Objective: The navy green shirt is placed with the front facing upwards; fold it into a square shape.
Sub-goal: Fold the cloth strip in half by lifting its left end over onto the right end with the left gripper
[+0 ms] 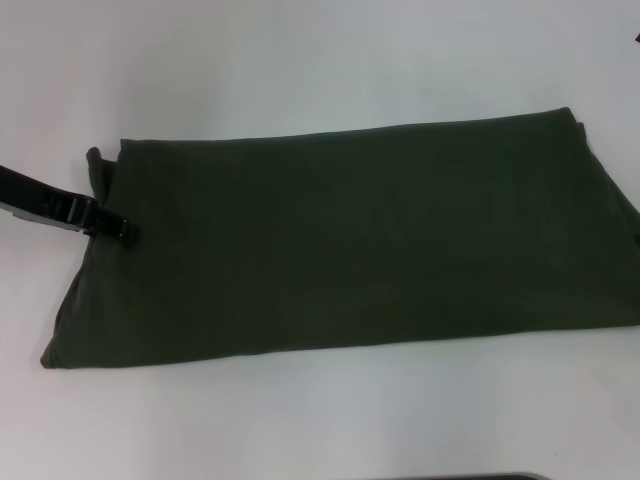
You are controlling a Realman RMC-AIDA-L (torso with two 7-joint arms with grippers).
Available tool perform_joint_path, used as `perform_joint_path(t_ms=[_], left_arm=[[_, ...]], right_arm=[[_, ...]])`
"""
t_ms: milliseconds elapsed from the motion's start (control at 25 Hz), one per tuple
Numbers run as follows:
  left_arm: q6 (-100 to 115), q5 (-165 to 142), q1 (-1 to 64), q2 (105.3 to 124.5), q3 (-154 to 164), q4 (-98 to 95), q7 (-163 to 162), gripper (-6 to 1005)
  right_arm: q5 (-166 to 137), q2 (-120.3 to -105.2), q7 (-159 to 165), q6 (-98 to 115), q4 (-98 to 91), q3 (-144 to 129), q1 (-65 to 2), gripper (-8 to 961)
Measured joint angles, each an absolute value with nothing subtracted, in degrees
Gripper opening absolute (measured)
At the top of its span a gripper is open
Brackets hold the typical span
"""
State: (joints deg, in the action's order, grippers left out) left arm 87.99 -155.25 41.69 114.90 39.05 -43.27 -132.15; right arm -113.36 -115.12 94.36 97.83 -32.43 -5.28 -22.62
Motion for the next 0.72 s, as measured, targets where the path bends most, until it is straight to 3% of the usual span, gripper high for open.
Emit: perform_joint_path(t_ms=[280, 720], left_arm=[[87.8, -155.3, 41.7, 114.75, 38.9, -43.0, -132.2, 486], [87.3, -155.4, 41.5, 114.78, 39.0, -42.9, -132.2, 54]], right_arm=[[-113.3, -115.12, 94.4, 98.0, -32.5, -5.3, -22.6, 544], [-113.3, -115.12, 94.4, 98.0, -32.5, -5.5, -22.6, 543]])
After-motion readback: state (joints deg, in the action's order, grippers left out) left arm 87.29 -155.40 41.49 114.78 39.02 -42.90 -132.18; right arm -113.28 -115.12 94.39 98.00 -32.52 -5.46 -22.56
